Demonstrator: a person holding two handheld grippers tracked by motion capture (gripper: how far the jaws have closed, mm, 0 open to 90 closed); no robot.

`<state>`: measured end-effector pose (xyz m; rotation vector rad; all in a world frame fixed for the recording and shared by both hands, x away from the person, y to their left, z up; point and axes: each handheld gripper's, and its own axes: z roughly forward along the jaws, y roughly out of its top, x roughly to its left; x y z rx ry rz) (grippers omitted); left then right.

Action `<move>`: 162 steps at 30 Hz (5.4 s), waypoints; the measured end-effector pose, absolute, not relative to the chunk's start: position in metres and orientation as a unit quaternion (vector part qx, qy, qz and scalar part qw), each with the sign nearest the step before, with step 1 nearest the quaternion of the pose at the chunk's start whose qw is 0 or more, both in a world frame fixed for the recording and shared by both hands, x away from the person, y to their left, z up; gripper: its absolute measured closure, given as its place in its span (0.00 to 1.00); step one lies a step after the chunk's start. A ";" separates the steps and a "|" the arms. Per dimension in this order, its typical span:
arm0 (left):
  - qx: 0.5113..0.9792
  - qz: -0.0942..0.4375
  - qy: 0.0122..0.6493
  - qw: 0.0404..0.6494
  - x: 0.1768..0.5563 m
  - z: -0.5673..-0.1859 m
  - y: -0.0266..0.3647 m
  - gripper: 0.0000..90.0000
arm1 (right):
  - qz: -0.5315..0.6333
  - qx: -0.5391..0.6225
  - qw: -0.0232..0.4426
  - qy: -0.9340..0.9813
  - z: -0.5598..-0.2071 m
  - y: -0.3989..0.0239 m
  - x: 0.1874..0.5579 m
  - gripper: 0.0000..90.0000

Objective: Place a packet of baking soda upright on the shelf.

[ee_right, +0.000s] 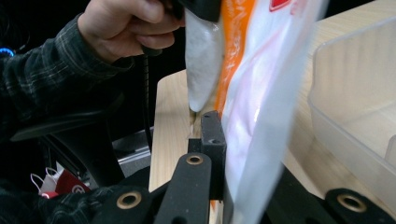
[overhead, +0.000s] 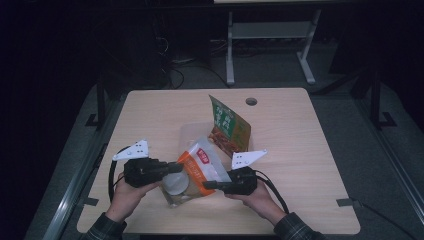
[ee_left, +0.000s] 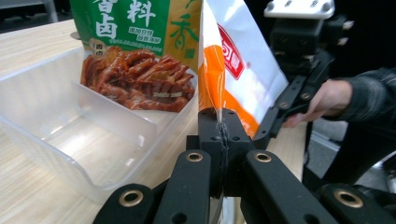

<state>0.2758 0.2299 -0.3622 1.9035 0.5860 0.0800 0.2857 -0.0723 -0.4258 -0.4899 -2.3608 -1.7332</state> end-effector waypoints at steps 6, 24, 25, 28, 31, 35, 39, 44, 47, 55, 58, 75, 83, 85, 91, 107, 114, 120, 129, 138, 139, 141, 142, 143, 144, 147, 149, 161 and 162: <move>0.816 0.052 0.243 0.521 0.276 -0.368 0.224 1.00 | -0.575 -0.146 0.077 -0.802 -0.420 -0.072 0.283 1.00; 0.826 0.026 0.237 0.511 0.278 -0.381 0.216 0.97 | -0.579 -0.119 0.008 -0.806 -0.389 -0.080 0.282 1.00; 0.825 0.027 0.238 0.512 0.278 -0.381 0.217 0.95 | -0.578 -0.117 0.009 -0.808 -0.387 -0.080 0.281 1.00; 0.824 0.028 0.239 0.513 0.279 -0.382 0.218 0.88 | -0.577 -0.109 0.000 -0.809 -0.384 -0.079 0.281 1.00; 0.826 0.028 0.237 0.511 0.279 -0.382 0.217 0.76 | -0.577 -0.104 -0.005 -0.810 -0.380 -0.078 0.281 1.00; 0.828 0.036 0.235 0.508 0.278 -0.382 0.218 0.60 | -0.579 -0.100 -0.006 -0.809 -0.377 -0.078 0.281 1.00; 0.827 0.046 0.243 0.506 0.276 -0.381 0.221 0.46 | -0.583 -0.103 -0.009 -0.806 -0.374 -0.081 0.282 1.00; 0.825 0.051 0.252 0.503 0.269 -0.385 0.230 0.36 | -0.588 -0.097 -0.010 -0.803 -0.368 -0.085 0.283 1.00; 0.826 0.051 0.255 0.501 0.265 -0.388 0.234 0.34 | -0.588 -0.096 -0.011 -0.803 -0.365 -0.088 0.283 1.00; 0.833 0.058 0.270 0.480 0.255 -0.407 0.244 0.24 | -0.594 -0.092 -0.021 -0.799 -0.354 -0.096 0.285 1.00; 0.840 0.055 0.276 0.464 0.253 -0.417 0.245 0.22 | -0.596 -0.094 -0.026 -0.797 -0.349 -0.098 0.287 1.00; 0.859 0.040 0.261 0.438 0.257 -0.433 0.236 0.21 | -0.589 -0.118 -0.045 -0.798 -0.338 -0.078 0.310 1.00; 0.858 0.041 0.260 0.440 0.257 -0.433 0.237 0.21 | -0.590 -0.131 -0.060 -0.794 -0.336 -0.065 0.320 1.00; 0.859 0.040 0.260 0.440 0.257 -0.433 0.237 0.21 | -0.589 -0.133 -0.063 -0.795 -0.336 -0.062 0.323 1.00; 0.858 0.040 0.261 0.440 0.257 -0.433 0.237 0.21 | -0.587 -0.141 -0.063 -0.795 -0.338 -0.057 0.330 1.00; 0.859 0.035 0.263 0.437 0.258 -0.434 0.237 0.21 | -0.574 -0.152 -0.082 -0.801 -0.342 -0.054 0.352 1.00; 0.859 0.036 0.264 0.437 0.258 -0.433 0.237 0.21 | -0.566 -0.151 -0.088 -0.806 -0.341 -0.049 0.360 1.00; 0.858 0.035 0.264 0.438 0.258 -0.434 0.236 0.21 | -0.557 -0.154 -0.100 -0.810 -0.344 -0.049 0.363 1.00; 0.859 0.033 0.264 0.437 0.258 -0.434 0.235 0.21 | -0.540 -0.159 -0.120 -0.817 -0.349 -0.044 0.365 1.00; 0.860 0.029 0.264 0.437 0.258 -0.435 0.234 0.21 | -0.523 -0.165 -0.111 -0.829 -0.358 -0.042 0.367 1.00; 0.860 0.028 0.265 0.436 0.258 -0.435 0.234 0.21 | -0.520 -0.166 -0.109 -0.831 -0.359 -0.041 0.367 1.00; 0.860 0.027 0.264 0.435 0.258 -0.436 0.234 0.21 | -0.514 -0.164 -0.108 -0.835 -0.361 -0.040 0.367 1.00; 0.861 0.028 0.263 0.435 0.258 -0.436 0.234 0.21 | -0.511 -0.164 -0.105 -0.837 -0.362 -0.040 0.367 1.00; 0.861 0.028 0.262 0.435 0.258 -0.436 0.234 0.21 | -0.506 -0.162 -0.106 -0.841 -0.363 -0.040 0.368 1.00; 0.861 0.028 0.262 0.435 0.258 -0.436 0.234 0.21 | -0.505 -0.164 -0.104 -0.841 -0.364 -0.040 0.368 1.00; 0.861 0.027 0.264 0.434 0.257 -0.435 0.234 0.21 | -0.505 -0.169 -0.099 -0.841 -0.366 -0.040 0.369 1.00; 0.861 0.027 0.263 0.434 0.257 -0.435 0.234 0.21 | -0.504 -0.170 -0.097 -0.841 -0.367 -0.040 0.370 1.00; 0.862 0.028 0.262 0.434 0.257 -0.436 0.234 0.21 | -0.500 -0.183 -0.088 -0.842 -0.372 -0.040 0.373 0.98; 0.862 0.028 0.262 0.433 0.257 -0.436 0.234 0.21 | -0.501 -0.183 -0.090 -0.841 -0.372 -0.040 0.373 0.98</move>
